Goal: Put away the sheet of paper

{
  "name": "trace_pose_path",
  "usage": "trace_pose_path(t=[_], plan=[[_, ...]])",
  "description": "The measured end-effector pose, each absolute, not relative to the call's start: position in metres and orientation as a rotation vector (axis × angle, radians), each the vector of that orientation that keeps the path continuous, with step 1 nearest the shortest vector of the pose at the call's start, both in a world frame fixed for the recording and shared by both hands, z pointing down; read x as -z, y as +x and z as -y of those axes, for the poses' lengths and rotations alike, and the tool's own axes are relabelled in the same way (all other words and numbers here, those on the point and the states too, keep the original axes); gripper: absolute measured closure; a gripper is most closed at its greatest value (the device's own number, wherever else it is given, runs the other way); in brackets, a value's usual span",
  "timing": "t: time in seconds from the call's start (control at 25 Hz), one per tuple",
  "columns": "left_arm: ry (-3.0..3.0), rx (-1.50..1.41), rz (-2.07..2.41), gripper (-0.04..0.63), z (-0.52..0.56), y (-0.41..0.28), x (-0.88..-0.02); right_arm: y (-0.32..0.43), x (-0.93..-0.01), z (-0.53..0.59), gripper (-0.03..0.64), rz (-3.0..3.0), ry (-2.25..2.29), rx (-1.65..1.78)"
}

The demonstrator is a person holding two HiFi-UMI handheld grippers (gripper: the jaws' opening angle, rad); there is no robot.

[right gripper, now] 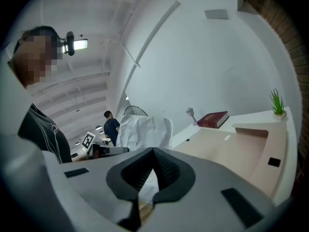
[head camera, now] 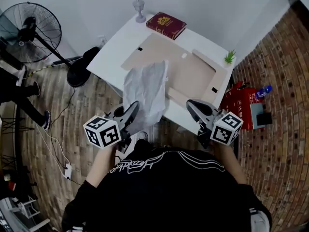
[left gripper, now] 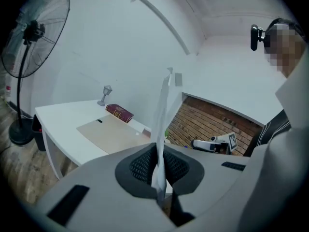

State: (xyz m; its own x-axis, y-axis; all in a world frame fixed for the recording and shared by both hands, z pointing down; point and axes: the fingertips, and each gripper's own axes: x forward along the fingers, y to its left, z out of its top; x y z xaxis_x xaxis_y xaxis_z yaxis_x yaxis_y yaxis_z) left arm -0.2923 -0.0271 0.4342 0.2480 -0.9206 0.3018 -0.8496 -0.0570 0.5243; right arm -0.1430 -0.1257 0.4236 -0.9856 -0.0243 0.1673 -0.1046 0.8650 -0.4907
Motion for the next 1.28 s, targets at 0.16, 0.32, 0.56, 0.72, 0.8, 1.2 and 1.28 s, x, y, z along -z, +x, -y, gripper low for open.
trace_pose_path(t=[0.16,0.32,0.56,0.72,0.8,1.2,1.28], plan=[[1.962,0.118,1.539,0.564,0.049,-0.339,-0.43,-0.179,-0.412,0.134,0.615,2.902,0.211,-0.773],[2.027,0.09,1.48,0.565,0.076,-0.375,-0.427,-0.204,-0.409,0.144,0.615,2.911,0.322,-0.752],[2.099,0.07,1.349,0.564,0.122,-0.397,-0.431,-0.214,-0.412,0.159,0.615,2.929,0.519,-0.766],[2.091,0.093,1.262,0.565,0.158,-0.405,-0.439,-0.208,-0.421,0.17,0.615,2.899,0.645,-0.788],[2.089,0.102,1.213,0.565,0.174,-0.405,-0.442,-0.205,-0.422,0.176,0.615,2.891,0.7,-0.788],[1.996,0.148,0.988,0.563,0.239,-0.389,-0.475,-0.172,-0.439,0.2,0.615,2.81,0.892,-0.859],[1.963,0.13,0.955,0.563,0.246,-0.383,-0.484,-0.156,-0.446,0.207,0.615,2.777,0.924,-0.894]])
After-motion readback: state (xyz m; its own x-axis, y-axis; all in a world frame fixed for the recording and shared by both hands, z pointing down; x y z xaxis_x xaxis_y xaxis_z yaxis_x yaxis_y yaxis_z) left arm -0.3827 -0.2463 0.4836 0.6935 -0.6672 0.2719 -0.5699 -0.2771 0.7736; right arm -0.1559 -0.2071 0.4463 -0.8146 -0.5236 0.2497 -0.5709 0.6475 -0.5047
